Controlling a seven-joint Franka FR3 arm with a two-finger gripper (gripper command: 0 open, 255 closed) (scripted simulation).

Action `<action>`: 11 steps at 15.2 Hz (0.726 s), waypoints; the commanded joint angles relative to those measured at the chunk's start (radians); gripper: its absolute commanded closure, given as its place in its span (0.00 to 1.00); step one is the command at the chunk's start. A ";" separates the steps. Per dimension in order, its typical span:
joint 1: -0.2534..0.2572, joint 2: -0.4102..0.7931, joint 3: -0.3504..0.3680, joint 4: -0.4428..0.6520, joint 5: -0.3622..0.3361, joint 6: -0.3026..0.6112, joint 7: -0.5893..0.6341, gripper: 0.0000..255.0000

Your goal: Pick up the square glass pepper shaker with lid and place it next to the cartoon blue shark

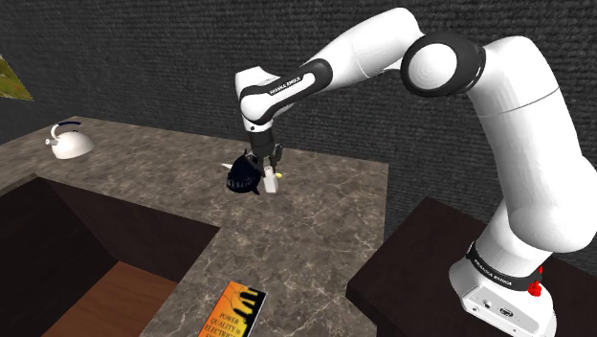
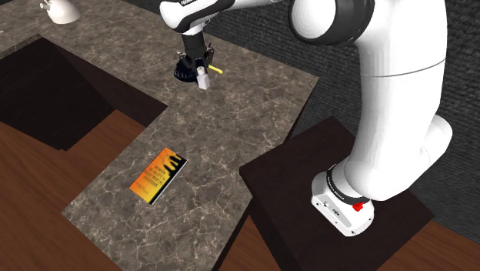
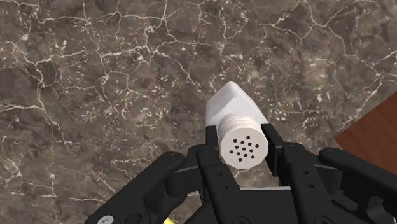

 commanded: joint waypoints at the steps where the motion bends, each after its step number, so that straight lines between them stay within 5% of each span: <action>1: 0.001 0.013 -0.002 -0.008 -0.003 0.021 0.001 1.00; 11: 0.007 0.081 -0.013 -0.034 -0.018 0.114 0.004 1.00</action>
